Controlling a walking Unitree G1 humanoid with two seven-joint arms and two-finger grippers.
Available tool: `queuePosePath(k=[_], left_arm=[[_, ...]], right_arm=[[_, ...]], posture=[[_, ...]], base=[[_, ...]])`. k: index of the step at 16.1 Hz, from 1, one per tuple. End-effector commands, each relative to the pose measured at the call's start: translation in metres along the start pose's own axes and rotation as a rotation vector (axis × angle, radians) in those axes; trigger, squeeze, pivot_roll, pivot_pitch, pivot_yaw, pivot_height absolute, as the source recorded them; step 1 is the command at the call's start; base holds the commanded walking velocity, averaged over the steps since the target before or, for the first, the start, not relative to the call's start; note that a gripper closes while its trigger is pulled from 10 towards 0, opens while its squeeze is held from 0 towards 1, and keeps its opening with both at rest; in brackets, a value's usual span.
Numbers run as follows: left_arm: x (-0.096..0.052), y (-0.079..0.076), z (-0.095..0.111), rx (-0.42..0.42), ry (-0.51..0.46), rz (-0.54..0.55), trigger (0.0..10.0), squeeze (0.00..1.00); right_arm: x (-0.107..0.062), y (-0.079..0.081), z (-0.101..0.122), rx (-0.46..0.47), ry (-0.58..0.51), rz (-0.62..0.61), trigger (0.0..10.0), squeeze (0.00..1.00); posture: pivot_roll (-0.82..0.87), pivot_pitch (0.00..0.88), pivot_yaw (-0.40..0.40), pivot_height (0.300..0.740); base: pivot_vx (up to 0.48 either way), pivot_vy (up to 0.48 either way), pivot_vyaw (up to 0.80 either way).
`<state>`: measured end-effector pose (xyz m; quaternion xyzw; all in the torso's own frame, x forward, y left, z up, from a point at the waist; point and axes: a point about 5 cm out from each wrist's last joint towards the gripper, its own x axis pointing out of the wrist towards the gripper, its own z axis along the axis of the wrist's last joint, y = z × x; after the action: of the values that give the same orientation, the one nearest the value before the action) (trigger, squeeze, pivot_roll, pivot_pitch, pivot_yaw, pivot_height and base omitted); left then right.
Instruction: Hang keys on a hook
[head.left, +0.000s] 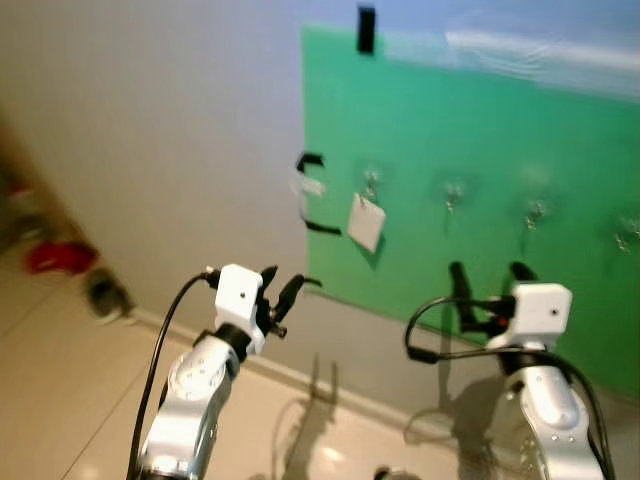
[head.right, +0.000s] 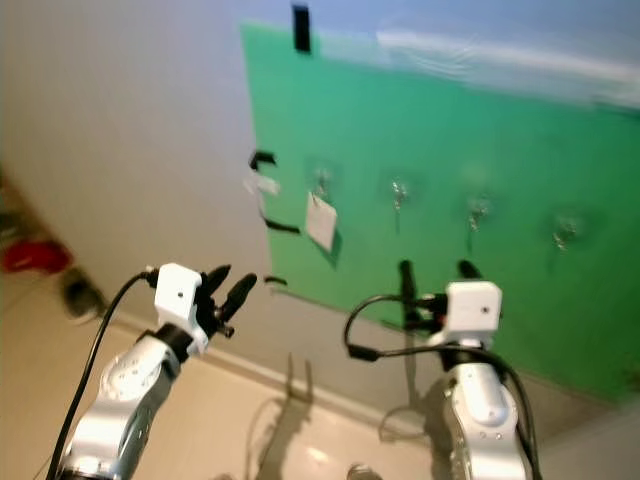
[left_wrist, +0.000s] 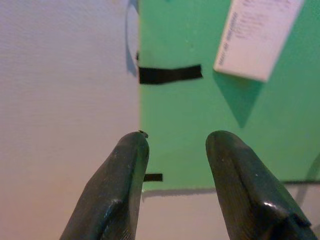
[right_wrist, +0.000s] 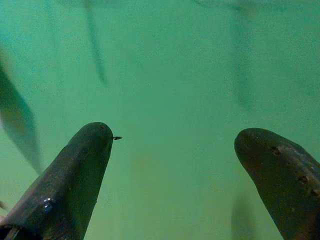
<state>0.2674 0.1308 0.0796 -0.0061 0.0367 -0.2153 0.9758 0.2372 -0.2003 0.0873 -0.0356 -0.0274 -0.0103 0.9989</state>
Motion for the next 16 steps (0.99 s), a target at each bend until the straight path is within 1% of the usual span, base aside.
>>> queuePosePath(k=[1, 2, 4, 5, 6, 7, 9, 10, 11, 12, 13, 14, 15, 16], left_arm=[[-0.002, 0.013, 0.0, 0.001, 0.003, 0.037, 10.0, 0.0], [-0.006, 0.015, -0.002, 0.066, 0.004, 0.022, 10.0, 0.0], [-0.009, 0.014, -0.006, 0.089, 0.022, 0.007, 10.0, 0.0], [-0.008, 0.015, -0.006, 0.082, 0.028, 0.01, 10.0, 0.0], [-0.006, 0.015, -0.007, 0.072, 0.026, 0.02, 10.0, 0.0], [-0.003, 0.016, -0.008, 0.038, 0.035, 0.027, 10.0, 0.0], [0.003, 0.015, -0.005, 0.069, 0.039, 0.01, 10.0, 0.0], [0.004, 0.015, -0.005, 0.068, 0.047, 0.012, 10.0, 0.0], [0.006, 0.016, -0.006, 0.027, 0.057, 0.033, 10.0, 0.0], [0.008, 0.018, -0.007, -0.04, 0.066, 0.06, 10.0, 0.0], [0.01, 0.02, -0.008, -0.145, 0.08, 0.115, 10.0, 0.0], [0.007, 0.017, -0.007, -0.193, 0.071, 0.122, 10.0, 0.0], [-0.005, 0.013, -0.012, -0.15, 0.068, 0.08, 10.0, 0.0], [-0.012, 0.01, -0.016, -0.108, 0.072, 0.051, 10.0, 0.0]], right_arm=[[-0.003, 0.0, -0.008, 0.018, 0.026, -0.021, 10.0, 0.0], [-0.007, -0.001, -0.014, 0.021, 0.044, -0.037, 10.0, 0.0], [-0.011, 0.0, -0.016, 0.018, 0.052, -0.031, 10.0, 0.0], [-0.011, 0.001, -0.017, 0.02, 0.059, -0.034, 10.0, 0.0], [-0.011, 0.001, -0.018, 0.02, 0.062, -0.036, 10.0, 0.0], [-0.011, 0.001, -0.019, 0.018, 0.063, -0.035, 10.0, 0.0], [-0.012, 0.001, -0.021, 0.017, 0.069, -0.036, 10.0, 0.0], [-0.013, 0.001, -0.022, 0.018, 0.07, -0.037, 10.0, 0.0], [-0.013, 0.002, -0.022, 0.019, 0.072, -0.038, 10.0, 0.0], [-0.014, 0.002, -0.023, 0.02, 0.073, -0.038, 10.0, 0.0], [-0.015, 0.003, -0.023, 0.023, 0.076, -0.041, 10.0, 0.0], [-0.017, 0.002, -0.024, 0.036, 0.079, -0.057, 10.0, 0.0], [-0.02, 0.0, -0.025, 0.049, 0.083, -0.078, 10.0, 0.0], [-0.022, -0.001, -0.025, 0.054, 0.085, -0.088, 10.0, 0.0]], posture=[[-0.11, 0.0, 0.048, 0.74], [-0.11, 0.0, 0.052, 0.74], [-0.12, 0.0, 0.057, 0.74], [-0.12, 0.0, 0.058, 0.74], [-0.12, 0.0, 0.058, 0.74], [-0.12, 0.0, 0.062, 0.74], [-0.12, 0.0, 0.066, 0.74], [-0.12, 0.0, 0.067, 0.74], [-0.13, 0.0, 0.068, 0.74], [-0.13, 0.0, 0.069, 0.74], [-0.13, 0.0, 0.069, 0.74], [-0.14, 0.0, 0.07, 0.74], [-0.14, 0.0, 0.073, 0.74], [-0.14, 0.0, 0.073, 0.74]], base=[[-0.345, 0.337, -0.77], [-0.345, 0.337, -0.77], [-0.343, 0.339, -0.77], [-0.352, 0.33, -0.77], [0.0, 0.0, -0.77], [0.0, 0.0, -0.77], [0.0, 0.0, -0.77], [0.0, 0.0, -0.77], [0.0, 0.0, -0.77], [0.0, 0.0, -0.77], [0.0, 0.0, -0.77], [0.0, 0.0, -0.77], [0.0, 0.0, -0.77], [0.0, 0.0, -0.77]])
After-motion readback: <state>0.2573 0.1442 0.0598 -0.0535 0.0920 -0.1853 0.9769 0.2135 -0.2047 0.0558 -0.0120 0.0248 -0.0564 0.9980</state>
